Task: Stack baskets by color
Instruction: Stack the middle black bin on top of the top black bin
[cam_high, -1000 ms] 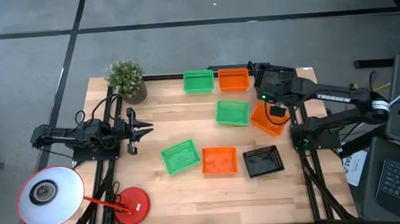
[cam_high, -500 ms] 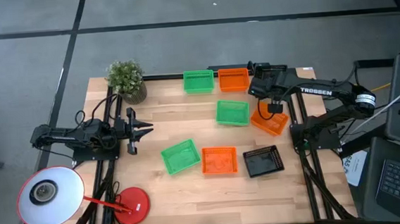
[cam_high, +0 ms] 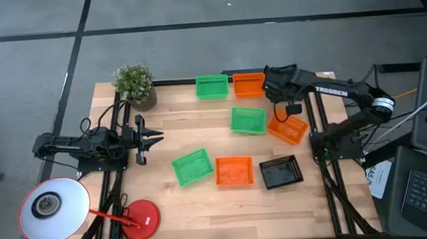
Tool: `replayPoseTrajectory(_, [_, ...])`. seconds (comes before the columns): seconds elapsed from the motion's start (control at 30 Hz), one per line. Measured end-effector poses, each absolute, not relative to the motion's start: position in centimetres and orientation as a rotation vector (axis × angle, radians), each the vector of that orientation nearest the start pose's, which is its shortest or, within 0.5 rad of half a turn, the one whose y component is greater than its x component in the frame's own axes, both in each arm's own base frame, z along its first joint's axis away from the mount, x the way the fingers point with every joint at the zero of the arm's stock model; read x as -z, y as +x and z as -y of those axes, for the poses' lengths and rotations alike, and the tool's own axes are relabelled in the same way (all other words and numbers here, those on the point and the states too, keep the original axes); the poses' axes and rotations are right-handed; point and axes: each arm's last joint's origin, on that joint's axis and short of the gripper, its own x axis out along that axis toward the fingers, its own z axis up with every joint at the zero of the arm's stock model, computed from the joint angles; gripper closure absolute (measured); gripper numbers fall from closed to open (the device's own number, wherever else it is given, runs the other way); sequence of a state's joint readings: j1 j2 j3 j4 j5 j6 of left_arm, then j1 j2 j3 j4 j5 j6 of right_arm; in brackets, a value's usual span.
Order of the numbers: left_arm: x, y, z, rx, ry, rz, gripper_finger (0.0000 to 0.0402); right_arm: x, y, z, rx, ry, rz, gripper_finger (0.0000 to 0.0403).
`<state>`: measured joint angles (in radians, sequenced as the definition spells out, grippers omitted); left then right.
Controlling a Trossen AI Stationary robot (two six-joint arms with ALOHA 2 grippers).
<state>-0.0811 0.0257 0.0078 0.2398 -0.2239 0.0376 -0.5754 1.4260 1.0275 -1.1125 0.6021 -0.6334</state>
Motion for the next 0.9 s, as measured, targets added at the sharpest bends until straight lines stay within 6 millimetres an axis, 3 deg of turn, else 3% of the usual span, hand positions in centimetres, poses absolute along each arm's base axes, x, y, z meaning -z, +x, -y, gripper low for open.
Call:
replayPoseTrajectory(0.17, [-18.7,9.6,0.1,-0.147,0.004,0.216,0.0329,-21.8,18.2,15.4,0.374,-0.298,-1.922,0.0403])
replayPoseTrajectory(0.33, [-18.7,9.6,0.1,-0.151,0.049,0.213,0.0329,-21.9,17.9,16.3,0.452,-0.291,-1.904,0.0403])
replayPoseTrajectory(0.57, [-18.7,9.6,0.1,-0.152,0.055,0.212,0.0329,-22.0,18.0,16.2,0.393,-0.255,-1.869,0.0401])
replayPoseTrajectory(0.9, [-18.7,9.6,0.1,-0.152,0.054,0.212,0.0329,-21.9,18.4,16.4,0.434,-0.235,-1.822,0.0316])
